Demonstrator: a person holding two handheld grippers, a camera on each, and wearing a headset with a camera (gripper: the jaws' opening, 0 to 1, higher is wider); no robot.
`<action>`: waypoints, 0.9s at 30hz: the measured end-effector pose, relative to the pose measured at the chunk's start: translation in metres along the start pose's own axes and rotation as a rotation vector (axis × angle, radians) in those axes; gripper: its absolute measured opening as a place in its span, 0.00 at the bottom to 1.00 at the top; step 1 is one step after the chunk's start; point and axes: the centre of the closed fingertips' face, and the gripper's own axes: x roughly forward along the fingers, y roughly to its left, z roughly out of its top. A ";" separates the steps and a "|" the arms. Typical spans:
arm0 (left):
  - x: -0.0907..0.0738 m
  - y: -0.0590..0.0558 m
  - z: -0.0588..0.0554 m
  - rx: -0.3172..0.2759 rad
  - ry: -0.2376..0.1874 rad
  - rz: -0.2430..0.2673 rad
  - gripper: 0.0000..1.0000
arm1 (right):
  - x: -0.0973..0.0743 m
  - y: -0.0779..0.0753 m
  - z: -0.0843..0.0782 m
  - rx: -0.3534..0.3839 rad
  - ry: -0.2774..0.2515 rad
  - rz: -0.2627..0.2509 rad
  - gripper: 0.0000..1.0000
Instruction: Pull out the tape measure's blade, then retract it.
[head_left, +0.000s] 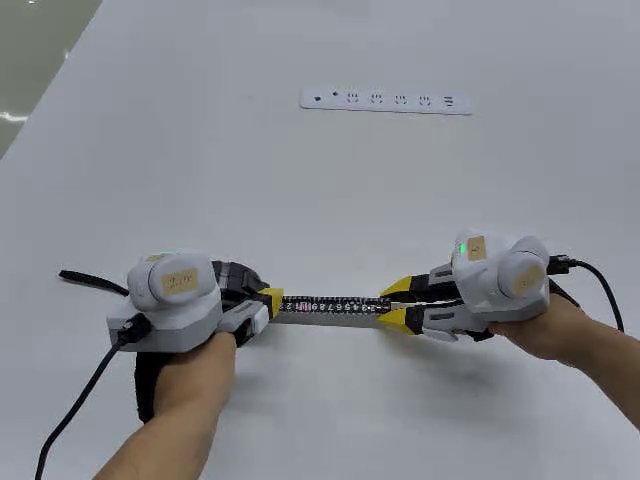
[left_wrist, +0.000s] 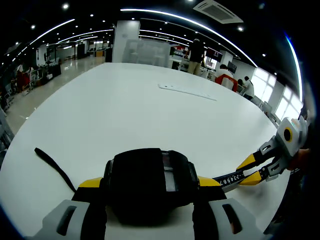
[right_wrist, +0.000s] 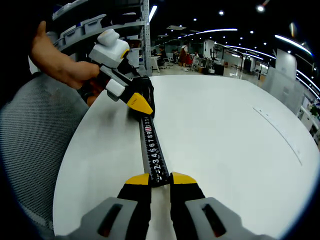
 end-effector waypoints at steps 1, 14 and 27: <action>0.000 0.000 0.000 -0.002 0.000 -0.001 0.67 | 0.001 0.000 0.001 0.001 -0.003 0.000 0.11; 0.000 0.000 0.000 -0.004 0.004 -0.006 0.67 | 0.014 0.003 0.011 -0.002 -0.011 0.005 0.12; -0.001 -0.002 -0.001 -0.006 0.005 -0.009 0.67 | 0.023 0.005 0.016 -0.003 -0.015 0.004 0.12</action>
